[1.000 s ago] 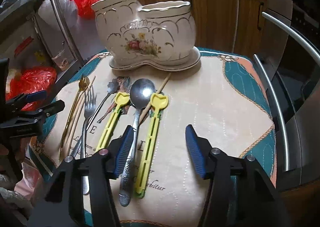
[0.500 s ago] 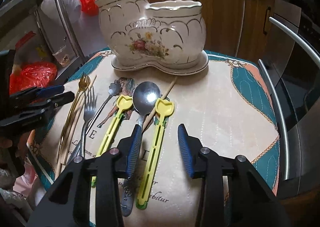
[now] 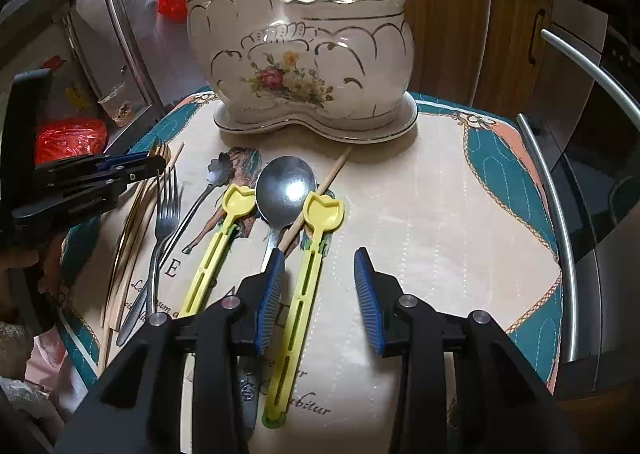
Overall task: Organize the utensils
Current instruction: 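Close the left tool on the gold fork while the right tool grasps the yellow-handled utensil, then lift the gold fork with the left tool while the right tool carries the yellow utensil to the holder, then drop the gold fork into the larger pot while the right tool releases the yellow utensil into the smaller pot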
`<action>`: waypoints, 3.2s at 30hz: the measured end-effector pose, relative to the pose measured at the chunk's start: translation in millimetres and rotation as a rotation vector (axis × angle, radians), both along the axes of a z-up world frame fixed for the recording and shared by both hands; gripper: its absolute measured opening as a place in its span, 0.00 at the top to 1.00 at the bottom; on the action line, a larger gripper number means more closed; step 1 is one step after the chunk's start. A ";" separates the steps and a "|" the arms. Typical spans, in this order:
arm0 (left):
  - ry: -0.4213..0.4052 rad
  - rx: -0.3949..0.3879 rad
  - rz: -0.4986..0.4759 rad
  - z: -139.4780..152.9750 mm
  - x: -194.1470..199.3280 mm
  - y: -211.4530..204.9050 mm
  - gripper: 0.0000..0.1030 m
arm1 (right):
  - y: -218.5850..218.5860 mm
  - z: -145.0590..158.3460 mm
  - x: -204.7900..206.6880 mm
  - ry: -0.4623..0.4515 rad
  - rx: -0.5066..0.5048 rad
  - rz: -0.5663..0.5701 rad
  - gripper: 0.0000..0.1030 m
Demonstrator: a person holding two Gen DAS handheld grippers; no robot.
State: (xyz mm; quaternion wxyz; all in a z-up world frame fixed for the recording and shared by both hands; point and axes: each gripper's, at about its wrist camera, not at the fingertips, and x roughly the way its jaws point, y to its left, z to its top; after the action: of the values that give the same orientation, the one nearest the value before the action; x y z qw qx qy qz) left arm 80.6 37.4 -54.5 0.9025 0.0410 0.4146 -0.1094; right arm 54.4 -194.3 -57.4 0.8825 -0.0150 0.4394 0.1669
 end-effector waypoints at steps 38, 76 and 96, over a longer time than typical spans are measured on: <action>-0.430 -0.110 -0.042 121.7 -65.3 3.4 0.96 | -42.1 86.0 -15.0 -0.353 0.244 -0.044 0.90; -0.422 -0.045 -0.086 144.3 64.6 -49.2 0.96 | -22.8 83.2 128.9 -0.511 0.321 -0.092 0.90; -0.420 -0.020 -0.083 146.4 62.4 -43.1 0.88 | -35.6 78.9 106.1 -0.383 0.336 -0.036 0.65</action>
State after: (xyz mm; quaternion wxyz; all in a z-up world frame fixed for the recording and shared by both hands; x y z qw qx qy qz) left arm 143.1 -5.7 91.9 0.9641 0.0710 0.2144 -0.1394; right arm 160.4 -229.9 21.5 0.9426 0.1083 0.2307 0.2159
